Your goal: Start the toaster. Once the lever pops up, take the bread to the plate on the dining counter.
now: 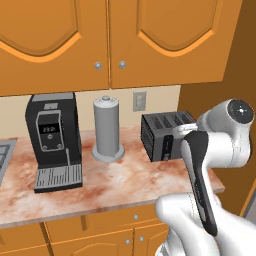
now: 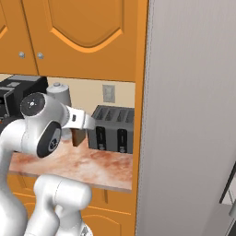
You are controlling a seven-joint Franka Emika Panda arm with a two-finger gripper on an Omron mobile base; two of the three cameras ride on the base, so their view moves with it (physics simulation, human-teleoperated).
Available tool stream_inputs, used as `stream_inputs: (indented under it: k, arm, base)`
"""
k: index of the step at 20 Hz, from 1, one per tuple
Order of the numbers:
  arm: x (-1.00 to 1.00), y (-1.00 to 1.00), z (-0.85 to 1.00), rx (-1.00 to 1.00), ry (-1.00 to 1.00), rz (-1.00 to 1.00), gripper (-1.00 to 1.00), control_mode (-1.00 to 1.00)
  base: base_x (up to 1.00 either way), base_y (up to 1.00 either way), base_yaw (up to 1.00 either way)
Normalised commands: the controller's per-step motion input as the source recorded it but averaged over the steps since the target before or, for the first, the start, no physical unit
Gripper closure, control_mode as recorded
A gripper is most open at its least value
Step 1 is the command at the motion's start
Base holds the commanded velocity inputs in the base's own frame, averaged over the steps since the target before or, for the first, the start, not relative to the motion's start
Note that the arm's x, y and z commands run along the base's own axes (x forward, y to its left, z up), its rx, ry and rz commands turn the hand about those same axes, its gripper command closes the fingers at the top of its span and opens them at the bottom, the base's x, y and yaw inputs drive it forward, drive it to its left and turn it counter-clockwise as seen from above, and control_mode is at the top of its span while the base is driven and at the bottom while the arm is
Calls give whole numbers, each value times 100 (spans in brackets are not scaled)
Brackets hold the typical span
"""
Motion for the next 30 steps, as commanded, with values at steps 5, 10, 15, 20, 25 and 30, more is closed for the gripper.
stream_inputs:
  k: [5, 10, 15, 20, 25, 30]
  arm:
    - [-50, 3, 30, 0, 10, 0, 100, -100]
    - [-52, 0, 24, 0, 2, 0, 100, -100]
    - [-45, 0, 14, 0, 0, 0, 100, -100]
    - [-17, 0, 13, 0, 0, 0, 100, -100]
    - [-3, 0, 23, 0, 0, 0, 100, -100]
    - [-4, 0, 12, 0, 0, 0, 100, -100]
  base:
    - [0, 0, 0]
    - [0, 0, 0]
    - [0, 0, 0]
    - [0, 0, 0]
    - [0, 0, 0]
    - [0, 0, 0]
